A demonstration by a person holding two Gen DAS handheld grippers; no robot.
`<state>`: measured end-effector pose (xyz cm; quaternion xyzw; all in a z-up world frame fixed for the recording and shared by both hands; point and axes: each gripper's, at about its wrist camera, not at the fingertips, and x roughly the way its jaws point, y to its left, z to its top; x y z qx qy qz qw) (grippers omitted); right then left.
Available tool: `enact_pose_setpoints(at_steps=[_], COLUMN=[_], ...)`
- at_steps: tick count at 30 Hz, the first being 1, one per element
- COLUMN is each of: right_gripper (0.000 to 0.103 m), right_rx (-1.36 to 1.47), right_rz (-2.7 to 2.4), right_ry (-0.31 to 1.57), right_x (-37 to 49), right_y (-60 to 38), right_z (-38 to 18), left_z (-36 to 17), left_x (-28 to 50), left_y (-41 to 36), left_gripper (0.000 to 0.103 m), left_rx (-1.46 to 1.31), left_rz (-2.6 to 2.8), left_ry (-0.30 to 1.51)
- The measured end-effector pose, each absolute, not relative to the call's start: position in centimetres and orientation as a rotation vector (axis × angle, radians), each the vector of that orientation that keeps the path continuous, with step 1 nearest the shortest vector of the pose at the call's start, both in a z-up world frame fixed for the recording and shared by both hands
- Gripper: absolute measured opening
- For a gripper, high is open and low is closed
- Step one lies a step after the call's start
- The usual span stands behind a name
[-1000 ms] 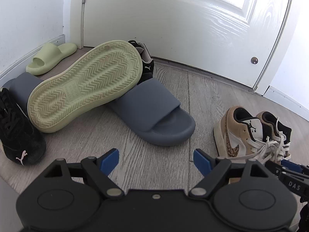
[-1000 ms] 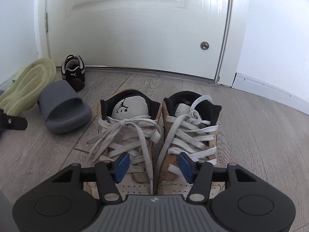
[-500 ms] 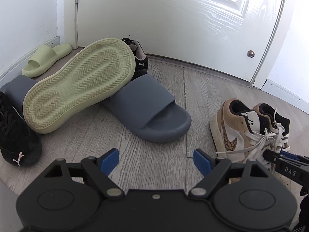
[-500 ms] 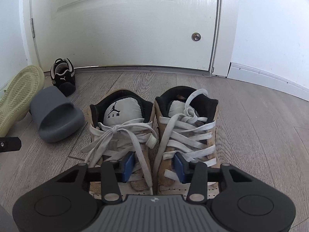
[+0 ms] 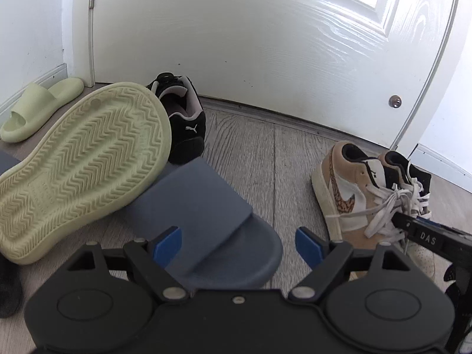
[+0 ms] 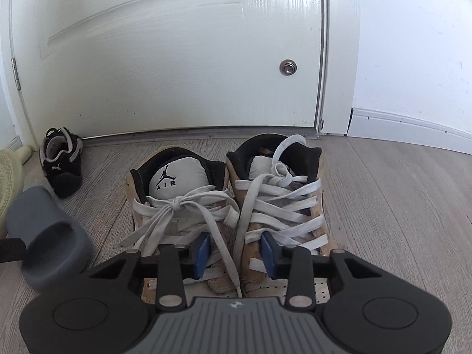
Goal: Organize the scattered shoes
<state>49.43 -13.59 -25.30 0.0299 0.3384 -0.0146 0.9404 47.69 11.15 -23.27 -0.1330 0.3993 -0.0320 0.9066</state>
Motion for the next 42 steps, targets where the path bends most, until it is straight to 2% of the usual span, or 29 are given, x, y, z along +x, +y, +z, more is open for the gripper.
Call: enact_pose_setpoints(at_steps=[3, 10, 15, 20, 23, 28, 31, 33, 37, 42], right_gripper=[0.039, 0.04, 0.042, 0.049, 0.061, 0.08, 0.082, 0.082, 0.082, 0.082], right_rx=[0.057, 0.061, 0.05, 0.093, 0.138, 0.124, 0.102, 0.074, 0.082, 0.167], right_rz=[-0.046, -0.079, -0.11, -0.085, -0.045, 0.052, 0.098, 0.138, 0.245, 0.329], right_ry=[0.675, 0.65, 0.635, 0.634, 0.617, 0.64, 0.7, 0.715, 0.729, 0.783], right_x=[53.6, 60.0, 60.9, 59.7, 56.4, 45.9, 41.0, 39.5, 38.3, 38.3], right_y=[-13.9, -14.3, -13.8, -14.5, -15.2, -15.3, -14.2, -12.7, -9.7, -8.4], right_z=[-25.6, -26.0, -26.3, -25.6, -24.1, -23.5, -24.3, -24.4, -24.3, -25.2], left_z=[-24.3, -23.9, -23.9, -23.1, -23.0, -21.3, -19.1, -18.0, -19.8, -24.0], left_x=[47.7, 48.0, 47.9, 47.4, 47.6, 47.1, 46.1, 45.6, 45.7, 46.8], left_y=[11.8, 12.4, 12.8, 12.6, 13.5, 16.2, 16.5, 15.9, 15.2, 16.5], left_gripper=[0.085, 0.085, 0.085, 0.085, 0.085, 0.085, 0.085, 0.086, 0.086, 0.086], left_rx=[-0.35, -0.376, -0.395, -0.375, -0.404, -0.452, -0.278, -0.001, 0.383, 0.452], left_rz=[-0.095, -0.099, -0.075, -0.019, 0.019, -0.011, 0.006, 0.108, 0.127, 0.08], left_ry=[0.863, 0.825, 0.819, 0.792, 0.781, 0.801, 0.761, 0.694, 0.658, 0.729])
